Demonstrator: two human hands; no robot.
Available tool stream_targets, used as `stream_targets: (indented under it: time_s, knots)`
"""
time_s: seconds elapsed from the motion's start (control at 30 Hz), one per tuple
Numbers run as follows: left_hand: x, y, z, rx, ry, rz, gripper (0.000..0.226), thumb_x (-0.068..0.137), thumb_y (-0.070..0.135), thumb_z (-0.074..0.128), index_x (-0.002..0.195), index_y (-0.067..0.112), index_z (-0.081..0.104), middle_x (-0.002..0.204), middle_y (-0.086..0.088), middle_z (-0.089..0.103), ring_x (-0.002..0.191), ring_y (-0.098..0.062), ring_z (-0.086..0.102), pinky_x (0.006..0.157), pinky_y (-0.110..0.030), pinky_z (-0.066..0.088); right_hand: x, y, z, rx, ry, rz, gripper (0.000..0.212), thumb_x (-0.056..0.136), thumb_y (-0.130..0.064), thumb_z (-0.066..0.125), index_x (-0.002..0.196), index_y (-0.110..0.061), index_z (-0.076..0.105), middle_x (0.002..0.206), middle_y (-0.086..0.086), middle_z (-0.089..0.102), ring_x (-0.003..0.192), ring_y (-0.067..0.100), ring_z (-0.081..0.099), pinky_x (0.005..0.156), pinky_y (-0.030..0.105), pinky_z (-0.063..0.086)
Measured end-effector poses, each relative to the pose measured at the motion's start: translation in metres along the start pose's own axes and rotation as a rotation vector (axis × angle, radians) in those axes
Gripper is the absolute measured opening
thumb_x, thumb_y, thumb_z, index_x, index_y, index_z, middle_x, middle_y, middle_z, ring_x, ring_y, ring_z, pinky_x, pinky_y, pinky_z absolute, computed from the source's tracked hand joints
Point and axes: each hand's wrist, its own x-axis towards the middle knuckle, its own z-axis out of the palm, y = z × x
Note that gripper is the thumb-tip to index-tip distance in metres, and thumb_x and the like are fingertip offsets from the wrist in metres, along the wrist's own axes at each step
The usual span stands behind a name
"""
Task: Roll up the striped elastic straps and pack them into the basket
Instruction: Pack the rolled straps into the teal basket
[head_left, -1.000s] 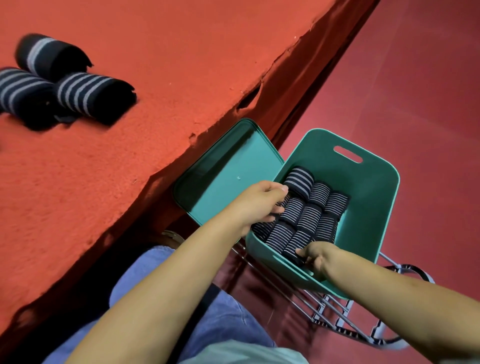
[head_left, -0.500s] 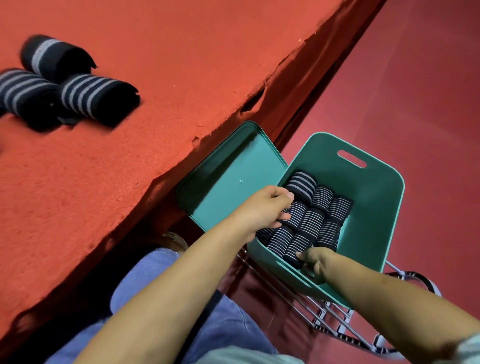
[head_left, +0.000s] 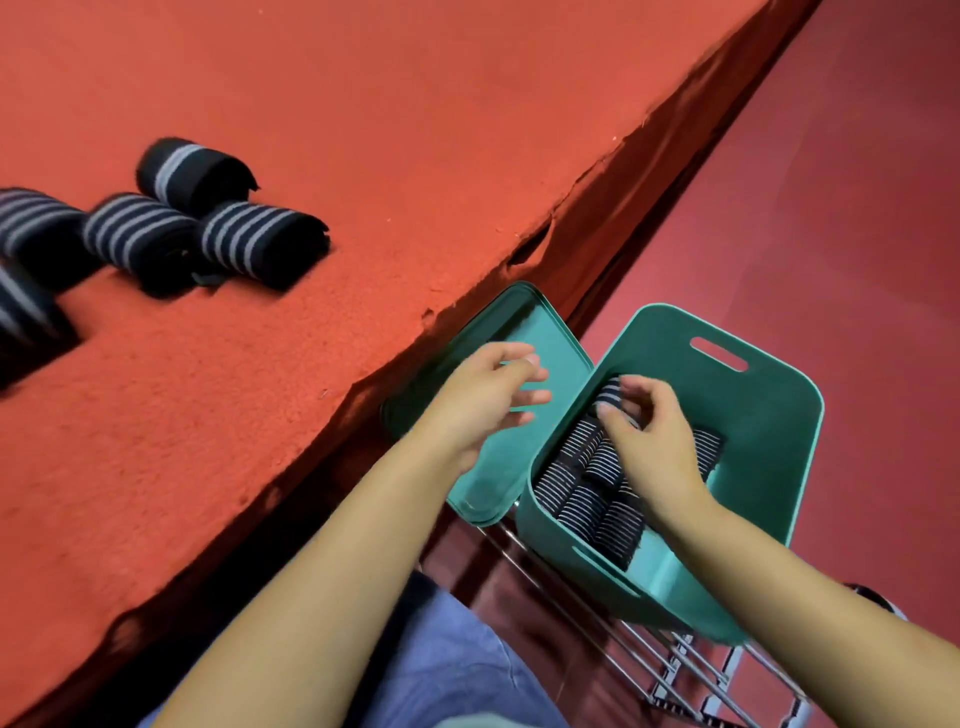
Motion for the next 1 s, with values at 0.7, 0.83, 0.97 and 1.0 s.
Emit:
stream_targets:
  time_s: [0.7,0.83,0.97,1.0]
  knots:
    - [-0.098,0.076,-0.277,-0.097,1.133,0.402,0.021,0.093,0.006,0.057,0.114,0.010,0.055,0.111,-0.008,0.058,0.093,-0.016,0.056,0.084,-0.031,0.047,-0.037,-0.204,0.281,-0.067,-0.715,-0.475,0.024,0.087,-0.026,0.068,0.106,-0.013,0.062,0.104,0.000,0.064,0.093,0.012,0.059,0.085,0.020,0.041]
    - [-0.083,0.057,-0.328,-0.103,1.223,0.191,0.051,0.088,0.022,0.066,0.132,0.010,0.046,0.131,-0.016,0.052,0.113,-0.030,0.057,0.096,-0.043,0.049,-0.049,-0.213,0.322,-0.130,-0.765,-0.385,0.039,0.088,-0.033,0.066,0.119,-0.010,0.059,0.119,0.006,0.063,0.112,0.021,0.058,0.099,0.032,0.044]
    - [-0.069,0.047,-0.355,-0.232,1.037,0.076,0.072,0.087,0.033,0.070,0.141,-0.004,0.039,0.102,-0.019,0.063,0.068,-0.023,0.057,0.055,-0.026,0.044,-0.062,-0.216,0.355,-0.070,-0.861,-0.150,0.055,0.086,-0.041,0.067,0.128,-0.008,0.053,0.121,0.008,0.056,0.114,0.024,0.057,0.096,0.042,0.051]
    - [-0.065,0.045,-0.361,-0.220,1.030,0.075,0.078,0.083,0.038,0.073,0.140,-0.004,0.040,0.105,-0.021,0.064,0.066,-0.021,0.055,0.055,-0.025,0.042,-0.065,-0.217,0.360,-0.055,-0.889,-0.107,0.055,0.087,-0.040,0.066,0.128,-0.005,0.052,0.118,0.007,0.054,0.114,0.025,0.058,0.095,0.042,0.052]
